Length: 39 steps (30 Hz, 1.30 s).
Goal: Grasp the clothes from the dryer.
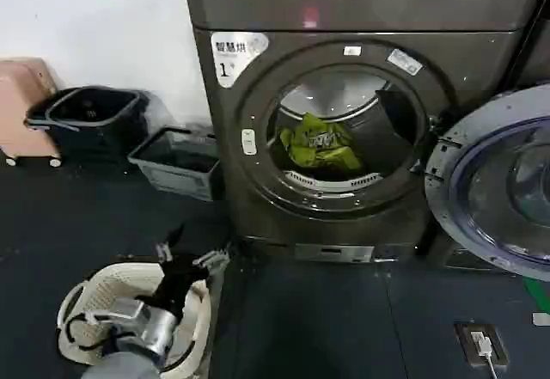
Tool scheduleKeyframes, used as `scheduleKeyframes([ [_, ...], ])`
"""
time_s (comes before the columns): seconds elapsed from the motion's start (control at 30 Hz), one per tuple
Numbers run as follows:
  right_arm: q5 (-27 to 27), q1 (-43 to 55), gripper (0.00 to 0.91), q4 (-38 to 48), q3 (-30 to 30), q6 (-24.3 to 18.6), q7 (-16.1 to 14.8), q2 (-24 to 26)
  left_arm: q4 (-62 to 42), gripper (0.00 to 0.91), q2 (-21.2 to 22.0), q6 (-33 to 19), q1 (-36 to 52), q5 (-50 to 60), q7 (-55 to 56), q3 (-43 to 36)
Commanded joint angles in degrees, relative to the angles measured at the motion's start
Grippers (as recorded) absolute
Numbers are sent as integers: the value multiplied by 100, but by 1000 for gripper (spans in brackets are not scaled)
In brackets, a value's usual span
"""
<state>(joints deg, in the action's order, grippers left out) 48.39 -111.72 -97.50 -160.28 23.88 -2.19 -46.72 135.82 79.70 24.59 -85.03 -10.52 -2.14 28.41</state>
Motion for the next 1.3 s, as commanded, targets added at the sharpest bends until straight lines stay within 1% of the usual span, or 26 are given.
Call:
scheduleKeyframes([
  [0.03,122,53,907,-56,91,-92,23,-8,3,907,10,-1,20,3,-35,-73],
  [0.37,112,31,907,-29,55,-116,84,-9,-22,907,74,-11,61,45,-52,-186],
  [1.3,122,88,907,-50,91,-110,67,-44,0,907,92,-35,42,69,-88,-204],
])
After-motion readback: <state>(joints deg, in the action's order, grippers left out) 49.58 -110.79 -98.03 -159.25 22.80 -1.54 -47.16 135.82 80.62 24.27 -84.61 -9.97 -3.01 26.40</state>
